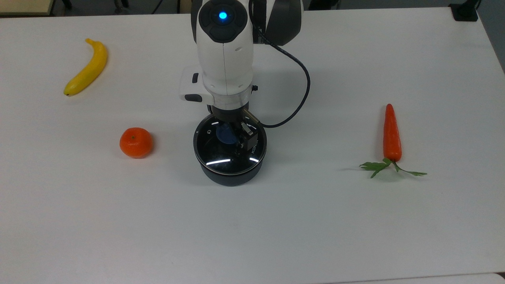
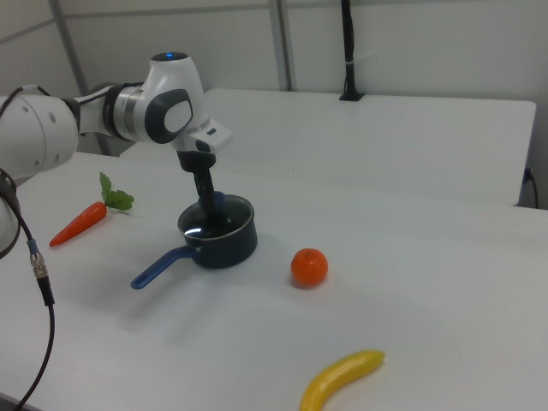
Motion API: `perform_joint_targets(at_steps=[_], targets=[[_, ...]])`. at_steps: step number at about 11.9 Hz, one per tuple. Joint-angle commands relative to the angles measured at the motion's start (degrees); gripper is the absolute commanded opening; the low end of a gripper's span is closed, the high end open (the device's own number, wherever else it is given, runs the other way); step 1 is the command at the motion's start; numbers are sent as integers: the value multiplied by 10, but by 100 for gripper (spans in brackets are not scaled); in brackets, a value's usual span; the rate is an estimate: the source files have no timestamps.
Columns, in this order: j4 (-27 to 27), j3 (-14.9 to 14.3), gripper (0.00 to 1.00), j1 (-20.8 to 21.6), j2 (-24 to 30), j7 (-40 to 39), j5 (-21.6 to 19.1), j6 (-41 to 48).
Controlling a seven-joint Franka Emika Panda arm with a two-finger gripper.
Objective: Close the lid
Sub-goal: 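Lower the glass lid onto the saucepan rim and settle it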
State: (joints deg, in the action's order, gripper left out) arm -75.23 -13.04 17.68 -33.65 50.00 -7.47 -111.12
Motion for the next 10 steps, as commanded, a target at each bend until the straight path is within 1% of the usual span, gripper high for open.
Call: perform_joint_targets(at_steps=[1,2,3,5,7,10], targets=[[-6,3,54,-2,10,10,-23,24],[-5,2,61,-3,10,18,-25,22],[-5,2,69,-8,10,29,-25,18],[-5,2,74,-8,10,32,-25,16],[-5,2,72,-10,16,33,-25,15],[-5,1,59,-11,16,33,-25,6]])
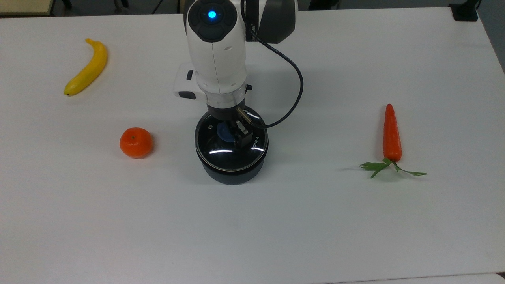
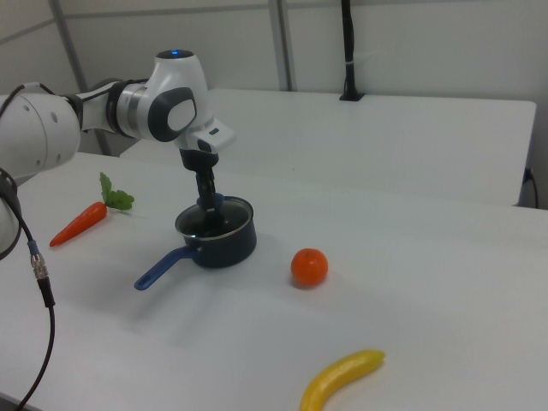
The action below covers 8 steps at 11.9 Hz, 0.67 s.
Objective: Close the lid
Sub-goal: 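Lower the glass lid onto the saucepan rim and settle it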
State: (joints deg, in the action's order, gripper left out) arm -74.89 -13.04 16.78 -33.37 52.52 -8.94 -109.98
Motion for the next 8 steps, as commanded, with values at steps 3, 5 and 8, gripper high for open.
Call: perform_joint_targets(at_steps=[3,5,8], targets=[[-8,1,50,-3,13,0,-6,-15],[-10,1,50,-3,13,-1,-9,-31],[-11,1,50,-2,13,1,-11,-36]])
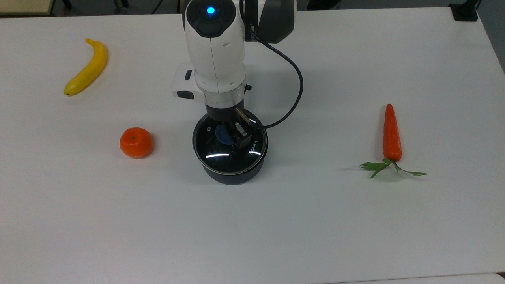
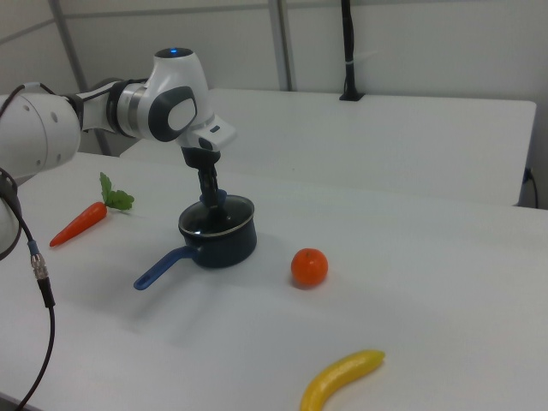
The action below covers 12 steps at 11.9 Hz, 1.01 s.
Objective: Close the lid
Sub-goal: 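Lower the glass lid onto the saucepan rim and settle it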
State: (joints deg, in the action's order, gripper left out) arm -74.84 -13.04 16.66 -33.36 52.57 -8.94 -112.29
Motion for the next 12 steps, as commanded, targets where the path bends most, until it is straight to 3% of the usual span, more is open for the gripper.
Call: perform_joint_targets(at_steps=[1,5,9,12], targets=[[-16,1,50,-1,13,1,-12,-14],[-31,2,53,0,13,3,-15,-46],[-39,2,96,0,15,-9,-15,-42],[-54,2,100,-2,50,-37,-19,-36]])
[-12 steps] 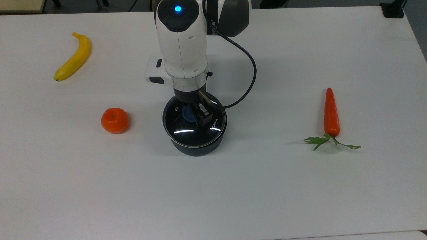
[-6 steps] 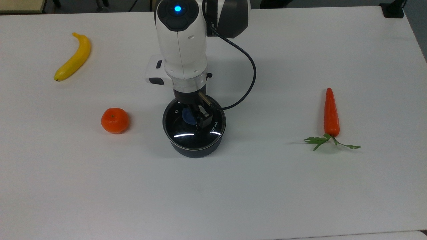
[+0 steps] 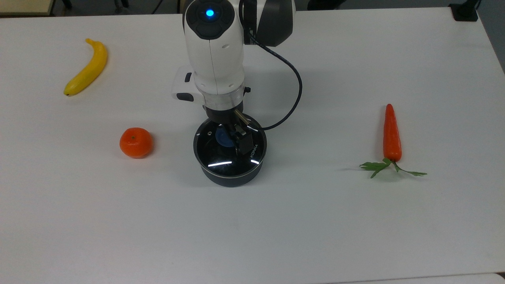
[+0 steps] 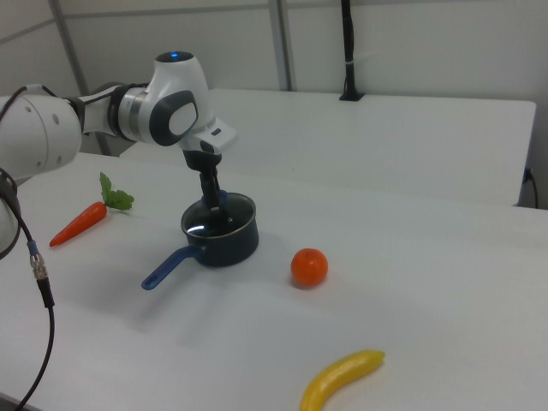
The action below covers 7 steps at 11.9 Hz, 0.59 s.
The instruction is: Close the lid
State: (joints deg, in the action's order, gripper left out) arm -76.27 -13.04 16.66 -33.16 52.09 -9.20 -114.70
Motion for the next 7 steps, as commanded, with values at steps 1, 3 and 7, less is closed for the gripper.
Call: perform_joint_targets(at_steps=[1,3,7], targets=[[-52,4,100,-8,64,-52,-20,-12],[-94,61,100,-52,116,-113,-8,-11],[-184,168,100,-161,234,-310,25,83]])
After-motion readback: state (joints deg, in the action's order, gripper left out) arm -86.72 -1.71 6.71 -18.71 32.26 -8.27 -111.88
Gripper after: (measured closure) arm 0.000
